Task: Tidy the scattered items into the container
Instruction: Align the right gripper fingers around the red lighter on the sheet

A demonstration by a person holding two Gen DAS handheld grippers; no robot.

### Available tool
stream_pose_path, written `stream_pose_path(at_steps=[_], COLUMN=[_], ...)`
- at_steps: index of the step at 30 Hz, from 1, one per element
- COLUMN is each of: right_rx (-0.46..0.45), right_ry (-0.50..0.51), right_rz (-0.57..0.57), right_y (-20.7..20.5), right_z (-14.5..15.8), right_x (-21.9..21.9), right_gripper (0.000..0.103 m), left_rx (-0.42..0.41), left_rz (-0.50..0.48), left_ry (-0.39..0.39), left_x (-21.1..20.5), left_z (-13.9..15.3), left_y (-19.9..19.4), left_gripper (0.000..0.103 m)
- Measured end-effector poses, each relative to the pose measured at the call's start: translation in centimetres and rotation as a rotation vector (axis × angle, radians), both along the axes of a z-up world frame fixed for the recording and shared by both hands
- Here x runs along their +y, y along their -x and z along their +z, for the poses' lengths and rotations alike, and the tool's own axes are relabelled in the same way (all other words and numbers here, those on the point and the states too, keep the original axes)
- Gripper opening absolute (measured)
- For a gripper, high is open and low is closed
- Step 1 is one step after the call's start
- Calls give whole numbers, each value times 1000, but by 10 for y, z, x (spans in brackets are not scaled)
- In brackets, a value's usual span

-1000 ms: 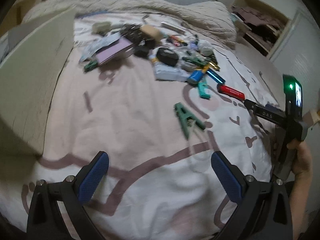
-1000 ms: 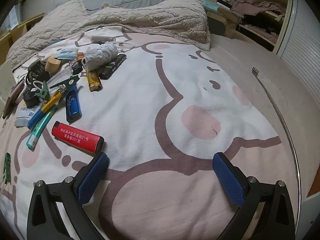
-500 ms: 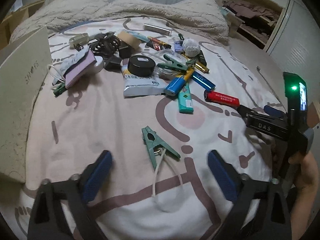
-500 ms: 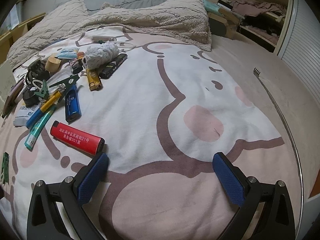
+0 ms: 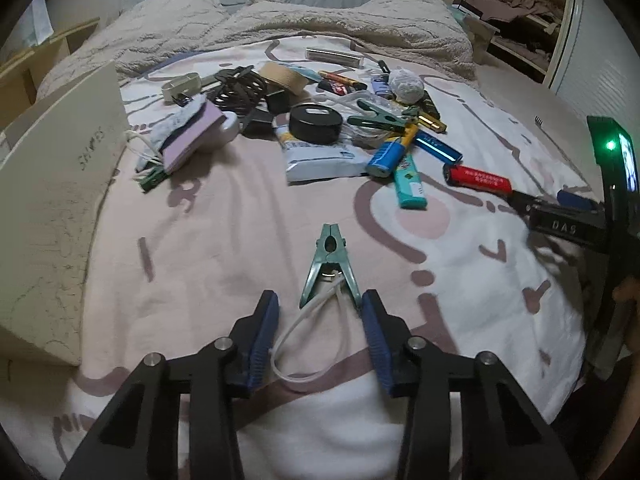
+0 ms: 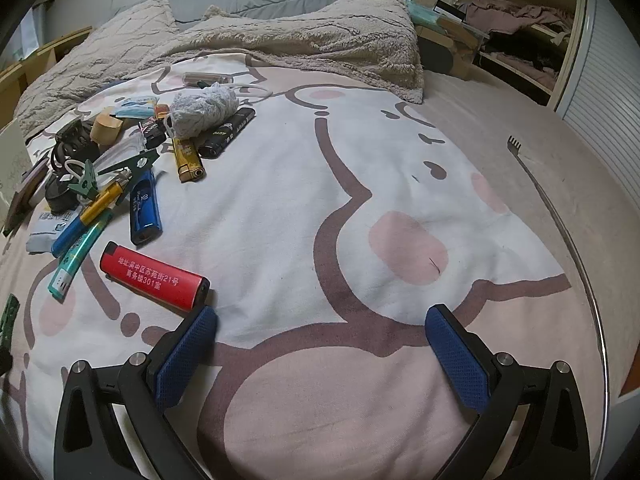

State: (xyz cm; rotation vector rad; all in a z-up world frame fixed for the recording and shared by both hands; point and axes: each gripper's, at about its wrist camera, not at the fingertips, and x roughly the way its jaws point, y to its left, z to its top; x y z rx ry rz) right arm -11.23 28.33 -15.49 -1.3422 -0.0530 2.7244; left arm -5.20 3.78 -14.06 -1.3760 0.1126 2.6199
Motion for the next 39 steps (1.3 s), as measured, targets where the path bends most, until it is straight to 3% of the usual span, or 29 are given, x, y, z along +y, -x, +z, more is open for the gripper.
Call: stream_pose_path(at_steps=[2, 11, 19, 23, 27, 34, 39], right_rx=[1, 20, 36, 33, -7, -2, 18], right_ry=[-3, 33, 121, 72, -23, 20, 43], right_rz=[0, 42, 110, 139, 158, -4, -8], right_y=[0, -4, -6, -8, -5, 11, 8], right_z=[0, 3, 17, 20, 8, 5, 9], right_x=[0, 0, -12, -21, -32, -11, -8], right_gripper=[103, 103, 103, 103, 103, 103, 103], left_rx=[11, 51, 88, 89, 93, 72, 92], left_rz=[-7, -65, -71, -82, -100, -88, -88], left_ry=[11, 33, 39, 17, -9, -79, -75], left_x=[-4, -1, -2, -2, 0, -6, -5], left_z=[1, 0, -3, -7, -8, -12, -13], left_y=[-2, 3, 15, 17, 14, 13, 9], left_gripper=[34, 35, 63, 63, 49, 46, 46])
